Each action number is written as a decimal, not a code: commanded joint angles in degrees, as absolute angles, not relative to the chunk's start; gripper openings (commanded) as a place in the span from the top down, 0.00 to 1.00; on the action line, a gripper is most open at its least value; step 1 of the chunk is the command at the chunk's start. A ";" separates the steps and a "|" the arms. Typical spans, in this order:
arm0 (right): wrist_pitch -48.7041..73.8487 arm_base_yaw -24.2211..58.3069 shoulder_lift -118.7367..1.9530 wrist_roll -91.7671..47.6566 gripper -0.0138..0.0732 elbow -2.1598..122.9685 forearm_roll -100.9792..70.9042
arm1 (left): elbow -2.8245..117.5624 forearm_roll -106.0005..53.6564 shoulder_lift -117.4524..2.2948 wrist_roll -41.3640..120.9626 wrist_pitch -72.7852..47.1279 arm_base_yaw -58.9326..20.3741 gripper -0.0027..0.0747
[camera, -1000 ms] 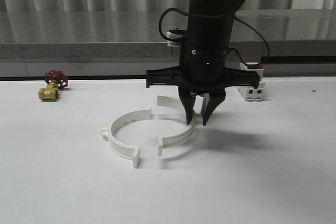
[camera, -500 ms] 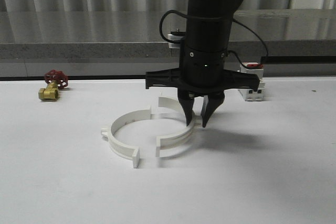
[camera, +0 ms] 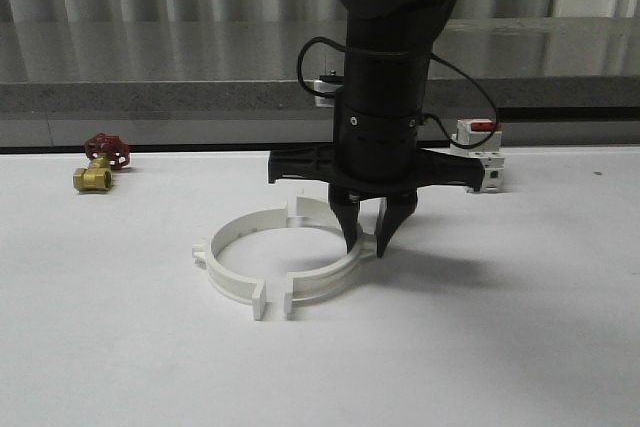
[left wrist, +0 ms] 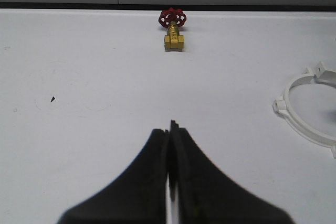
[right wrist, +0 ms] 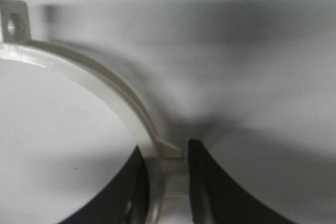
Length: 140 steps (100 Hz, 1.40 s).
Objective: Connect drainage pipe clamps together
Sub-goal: 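Push the right-held half against the placed half, aligning both ends, then open the right gripper and lift it away from the joined ring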
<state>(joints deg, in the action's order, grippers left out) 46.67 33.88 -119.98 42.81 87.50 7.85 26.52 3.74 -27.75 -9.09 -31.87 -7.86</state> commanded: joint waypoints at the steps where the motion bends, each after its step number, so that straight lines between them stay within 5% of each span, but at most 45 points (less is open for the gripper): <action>1: 45.48 34.11 -117.20 43.58 0.80 89.34 8.68 | 28.24 3.71 -27.87 -9.73 -28.05 -7.74 0.99; 103: 44.34 34.13 -117.70 43.58 0.79 89.34 4.85 | 28.24 3.71 -27.87 -9.73 -28.05 -7.74 0.99; 140: 44.18 34.13 -117.70 43.58 0.38 89.34 4.83 | 28.24 3.71 -27.87 -9.73 -28.05 -7.74 0.99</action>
